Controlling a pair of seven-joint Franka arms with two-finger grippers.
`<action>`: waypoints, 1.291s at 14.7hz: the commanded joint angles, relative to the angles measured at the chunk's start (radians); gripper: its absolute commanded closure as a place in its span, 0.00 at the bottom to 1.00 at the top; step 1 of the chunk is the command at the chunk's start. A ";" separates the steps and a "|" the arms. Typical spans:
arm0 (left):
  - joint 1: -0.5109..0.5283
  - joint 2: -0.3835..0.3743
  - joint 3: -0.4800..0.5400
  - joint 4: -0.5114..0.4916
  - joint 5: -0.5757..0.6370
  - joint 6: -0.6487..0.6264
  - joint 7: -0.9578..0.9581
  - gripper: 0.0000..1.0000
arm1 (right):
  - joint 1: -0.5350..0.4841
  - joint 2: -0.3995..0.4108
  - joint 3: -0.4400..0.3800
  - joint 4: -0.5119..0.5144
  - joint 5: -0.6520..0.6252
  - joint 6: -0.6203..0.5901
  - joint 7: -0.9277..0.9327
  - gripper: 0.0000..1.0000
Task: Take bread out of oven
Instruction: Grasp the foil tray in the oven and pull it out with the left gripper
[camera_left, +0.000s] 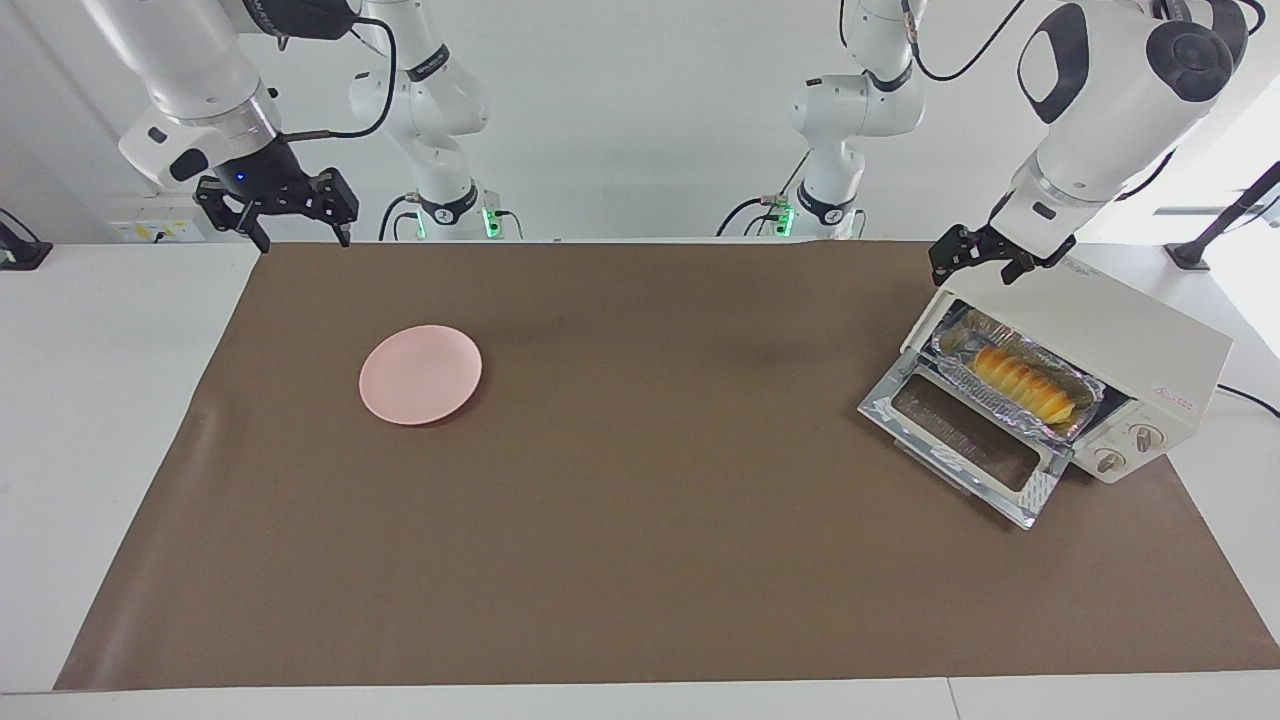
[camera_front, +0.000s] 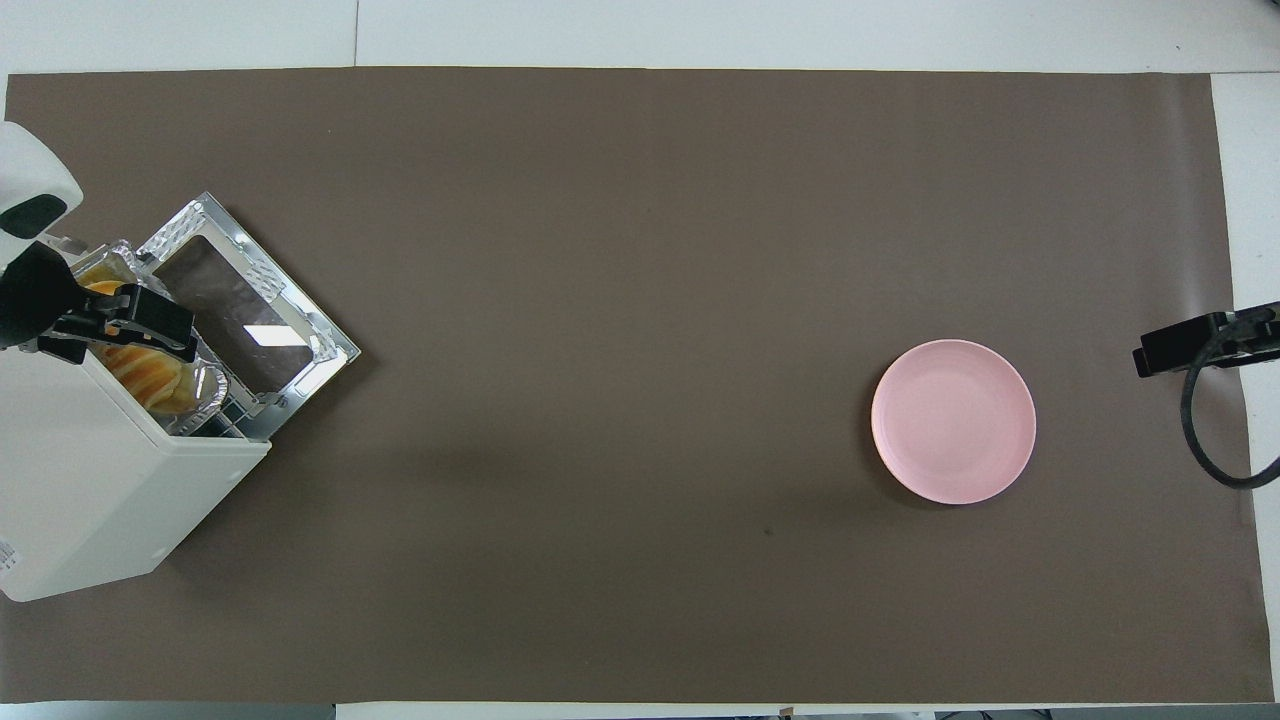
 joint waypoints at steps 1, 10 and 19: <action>0.010 0.008 -0.004 0.009 -0.017 0.011 -0.001 0.00 | -0.014 -0.019 0.009 -0.019 0.004 -0.005 -0.016 0.00; 0.003 0.116 0.005 0.088 -0.016 0.034 -0.074 0.00 | -0.014 -0.019 0.009 -0.019 0.004 -0.005 -0.016 0.00; 0.016 0.312 0.091 0.065 0.055 0.345 -0.586 0.00 | -0.014 -0.019 0.009 -0.019 0.004 -0.005 -0.014 0.00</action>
